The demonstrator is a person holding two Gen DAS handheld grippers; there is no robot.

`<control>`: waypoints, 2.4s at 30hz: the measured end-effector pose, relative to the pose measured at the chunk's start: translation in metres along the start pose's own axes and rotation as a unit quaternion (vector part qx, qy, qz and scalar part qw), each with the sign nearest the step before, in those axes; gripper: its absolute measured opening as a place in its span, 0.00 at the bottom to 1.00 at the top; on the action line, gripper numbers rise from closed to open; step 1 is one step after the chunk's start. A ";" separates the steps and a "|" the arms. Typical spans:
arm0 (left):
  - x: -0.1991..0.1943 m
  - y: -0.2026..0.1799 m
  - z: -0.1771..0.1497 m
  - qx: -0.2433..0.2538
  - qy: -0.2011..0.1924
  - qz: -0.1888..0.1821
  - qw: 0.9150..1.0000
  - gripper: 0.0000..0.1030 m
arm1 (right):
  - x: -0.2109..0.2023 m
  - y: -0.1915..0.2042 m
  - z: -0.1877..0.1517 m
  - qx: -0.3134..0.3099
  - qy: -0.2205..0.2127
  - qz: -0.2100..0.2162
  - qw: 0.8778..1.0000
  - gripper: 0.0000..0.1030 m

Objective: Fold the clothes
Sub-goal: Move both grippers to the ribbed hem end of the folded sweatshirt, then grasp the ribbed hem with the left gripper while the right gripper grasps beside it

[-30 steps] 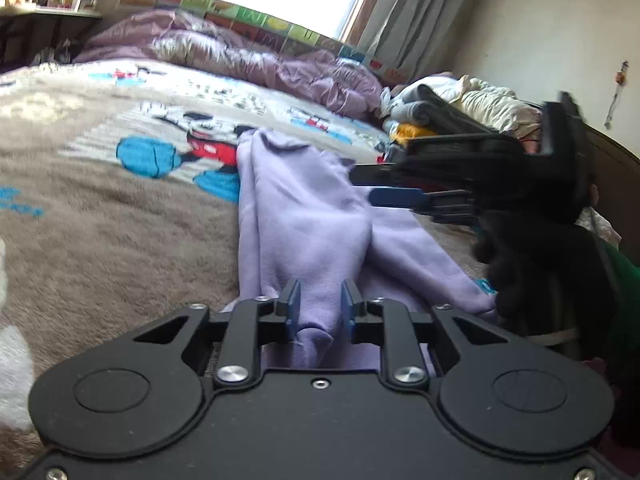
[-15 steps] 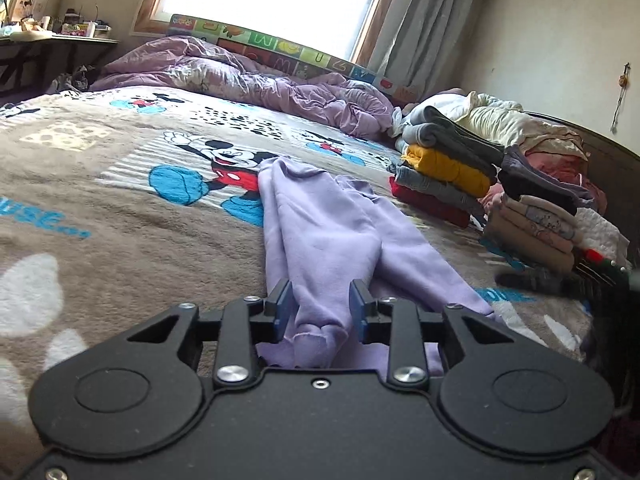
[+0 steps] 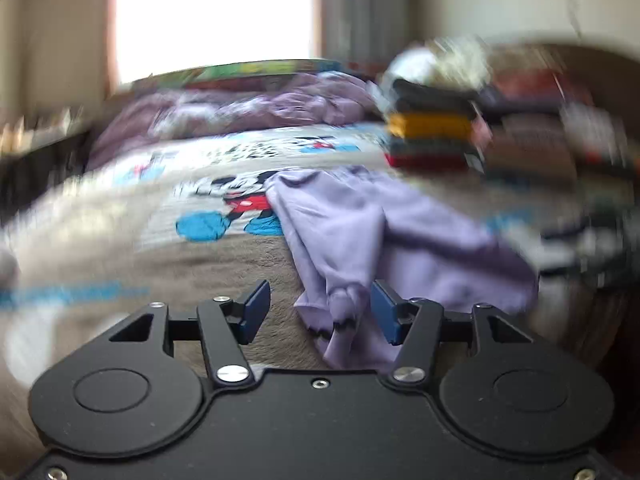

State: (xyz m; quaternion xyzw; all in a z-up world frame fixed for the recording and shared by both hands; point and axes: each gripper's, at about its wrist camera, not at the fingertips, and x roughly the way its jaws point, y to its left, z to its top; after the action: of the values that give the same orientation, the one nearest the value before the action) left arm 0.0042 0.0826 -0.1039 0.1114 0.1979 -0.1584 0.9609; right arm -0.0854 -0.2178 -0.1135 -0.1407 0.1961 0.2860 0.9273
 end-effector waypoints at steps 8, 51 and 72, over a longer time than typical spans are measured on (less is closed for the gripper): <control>0.023 -0.065 -0.048 0.377 0.095 0.065 0.919 0.54 | 0.012 0.031 -0.015 -0.116 0.068 -0.027 0.991 0.54; 0.065 -0.047 -0.045 0.304 -0.021 0.057 0.951 0.24 | 0.035 0.029 -0.029 -0.171 -0.007 -0.034 0.985 0.26; 0.024 -0.016 0.023 0.059 -0.114 -0.044 0.991 0.22 | -0.034 -0.013 0.020 -0.021 -0.136 -0.041 0.990 0.24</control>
State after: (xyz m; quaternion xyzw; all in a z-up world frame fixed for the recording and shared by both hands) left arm 0.0274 0.0551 -0.0954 0.1399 0.0817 -0.2235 0.9611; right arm -0.0979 -0.2373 -0.0781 -0.1280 0.0557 0.2682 0.9532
